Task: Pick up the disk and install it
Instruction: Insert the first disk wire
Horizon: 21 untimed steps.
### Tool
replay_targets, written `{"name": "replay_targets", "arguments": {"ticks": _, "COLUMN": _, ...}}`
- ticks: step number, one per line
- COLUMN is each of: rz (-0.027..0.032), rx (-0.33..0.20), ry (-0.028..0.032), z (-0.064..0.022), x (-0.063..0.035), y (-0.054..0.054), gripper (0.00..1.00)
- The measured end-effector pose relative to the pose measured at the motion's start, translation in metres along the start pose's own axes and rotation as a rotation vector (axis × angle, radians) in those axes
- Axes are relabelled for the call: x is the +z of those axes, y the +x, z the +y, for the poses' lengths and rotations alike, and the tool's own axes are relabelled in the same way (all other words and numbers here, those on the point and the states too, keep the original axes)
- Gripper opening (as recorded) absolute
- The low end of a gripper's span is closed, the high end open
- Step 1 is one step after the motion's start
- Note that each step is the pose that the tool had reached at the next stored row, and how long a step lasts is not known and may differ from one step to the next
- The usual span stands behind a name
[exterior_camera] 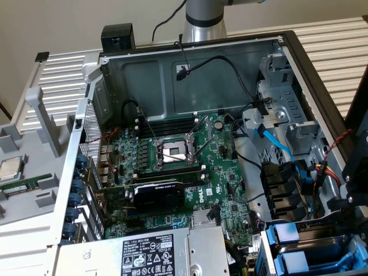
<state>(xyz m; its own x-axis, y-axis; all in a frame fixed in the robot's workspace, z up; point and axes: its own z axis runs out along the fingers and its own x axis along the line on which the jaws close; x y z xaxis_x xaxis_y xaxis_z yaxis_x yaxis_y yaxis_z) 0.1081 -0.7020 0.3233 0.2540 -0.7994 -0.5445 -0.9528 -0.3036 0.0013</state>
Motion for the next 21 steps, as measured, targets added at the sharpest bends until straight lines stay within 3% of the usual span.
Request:
{"name": "replay_targets", "arguments": {"ticks": 7, "rz": -0.0061, "rx": 0.010, "ry": -0.0162, "z": -0.0033, "x": -0.0015, "y": 0.0023, "gripper": 0.30}}
{"name": "replay_targets", "arguments": {"ticks": 21, "rz": -0.0081, "rx": 0.015, "ry": -0.0236, "z": -0.0038, "x": 0.0008, "y": 0.0048, "gripper": 0.30}}
